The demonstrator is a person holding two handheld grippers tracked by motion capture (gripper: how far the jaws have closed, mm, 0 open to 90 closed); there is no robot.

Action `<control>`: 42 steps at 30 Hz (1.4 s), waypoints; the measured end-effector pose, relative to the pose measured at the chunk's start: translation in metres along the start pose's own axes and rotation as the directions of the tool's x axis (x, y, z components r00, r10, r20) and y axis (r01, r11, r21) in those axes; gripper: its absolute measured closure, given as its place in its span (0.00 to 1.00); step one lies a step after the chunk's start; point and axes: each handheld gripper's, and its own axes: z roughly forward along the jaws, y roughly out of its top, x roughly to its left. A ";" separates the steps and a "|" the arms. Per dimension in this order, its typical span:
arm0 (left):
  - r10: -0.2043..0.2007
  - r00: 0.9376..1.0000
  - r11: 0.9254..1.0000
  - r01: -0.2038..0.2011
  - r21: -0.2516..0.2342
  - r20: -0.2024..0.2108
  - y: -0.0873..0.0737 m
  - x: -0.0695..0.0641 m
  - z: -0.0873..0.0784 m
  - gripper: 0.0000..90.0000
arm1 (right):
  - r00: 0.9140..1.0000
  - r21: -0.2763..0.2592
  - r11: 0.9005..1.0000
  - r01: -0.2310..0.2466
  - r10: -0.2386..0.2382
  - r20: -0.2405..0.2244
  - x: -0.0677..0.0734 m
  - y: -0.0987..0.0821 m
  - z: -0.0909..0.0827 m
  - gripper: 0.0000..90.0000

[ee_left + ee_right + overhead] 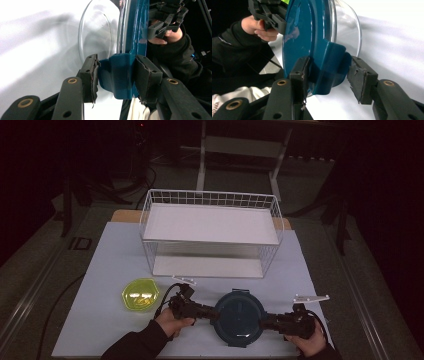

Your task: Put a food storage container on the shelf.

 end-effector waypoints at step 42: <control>0.019 0.997 0.985 -0.033 -0.170 -0.080 0.038 -0.048 -0.055 0.63 | 0.999 -0.085 0.996 -0.013 0.010 -0.035 0.032 0.057 -0.008 0.63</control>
